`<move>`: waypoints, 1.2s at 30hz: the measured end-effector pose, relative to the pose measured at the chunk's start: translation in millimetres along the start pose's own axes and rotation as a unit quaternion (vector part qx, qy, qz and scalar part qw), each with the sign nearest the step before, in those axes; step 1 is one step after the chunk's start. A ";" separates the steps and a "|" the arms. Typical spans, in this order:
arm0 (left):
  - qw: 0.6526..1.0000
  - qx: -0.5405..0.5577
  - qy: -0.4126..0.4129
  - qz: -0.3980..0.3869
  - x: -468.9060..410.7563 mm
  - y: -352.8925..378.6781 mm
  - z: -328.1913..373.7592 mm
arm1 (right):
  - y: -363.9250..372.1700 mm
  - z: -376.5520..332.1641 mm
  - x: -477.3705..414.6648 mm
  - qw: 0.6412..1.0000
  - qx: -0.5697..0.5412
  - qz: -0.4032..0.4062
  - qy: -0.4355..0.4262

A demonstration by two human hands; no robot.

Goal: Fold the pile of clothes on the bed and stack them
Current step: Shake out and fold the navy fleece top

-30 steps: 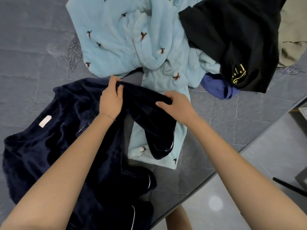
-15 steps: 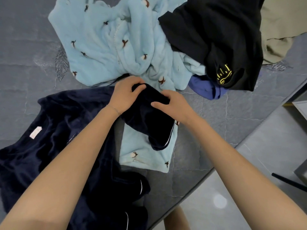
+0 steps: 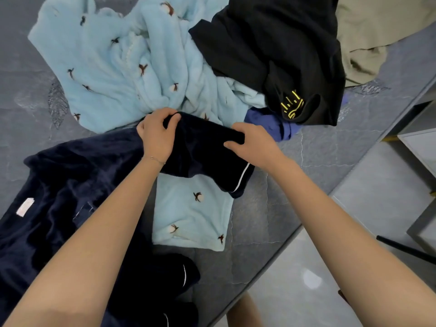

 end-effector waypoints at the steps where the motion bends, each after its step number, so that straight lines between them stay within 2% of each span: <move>1: 1.000 -0.005 0.001 0.007 -2.2 0.3 0.2 | -2.2 2.0 -2.8 1.000 -0.001 0.030 0.005; 3: 1.000 -0.005 -0.003 0.018 -6.7 1.0 0.5 | -7.5 1.8 -9.1 0.996 0.021 0.086 0.005; 6: 0.999 0.007 -0.030 0.045 -7.8 1.6 -3.3 | -12.4 -6.2 -19.2 0.975 0.151 0.162 -0.029; 8: 0.996 -0.007 -0.038 0.074 -4.7 1.1 -2.9 | -12.5 -9.6 -24.4 0.961 0.196 0.193 -0.039; 13: 0.991 -0.098 0.044 0.075 2.5 -2.7 0.6 | 1.5 -1.7 -32.7 0.963 0.202 0.176 -0.025; 16: 0.980 -0.145 0.108 0.085 15.9 -13.9 -8.6 | 11.3 -7.5 -32.0 0.966 0.163 0.193 -0.058; 19: 0.968 -0.195 0.139 0.075 32.1 -28.5 -26.0 | 28.6 -23.4 -32.8 0.960 0.178 0.185 -0.113; 22: 0.966 -0.227 0.118 0.040 47.6 -46.1 -47.2 | 45.4 -37.2 -35.3 0.952 0.204 0.174 -0.150; 28: 0.972 -0.228 0.057 0.025 91.8 -88.4 -94.1 | 33.0 -37.0 -28.7 0.902 0.270 0.299 -0.155; 33: 0.980 -0.198 0.016 0.019 129.8 -106.6 -122.8 | 16.6 -19.3 -33.4 0.936 0.242 0.250 -0.044; 36: 0.984 -0.178 -0.004 0.024 145.8 -112.2 -129.3 | 25.9 -25.4 -39.2 0.932 0.268 0.238 -0.054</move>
Point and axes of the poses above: each hand's wrist, its own x-axis away from the middle knuckle, its own y-axis out of the palm, z = x × y, the point moved 3 cm from there along -x, towards the middle knuckle, and after that the axes turned 3 degrees about z, right-handed, at the moved point
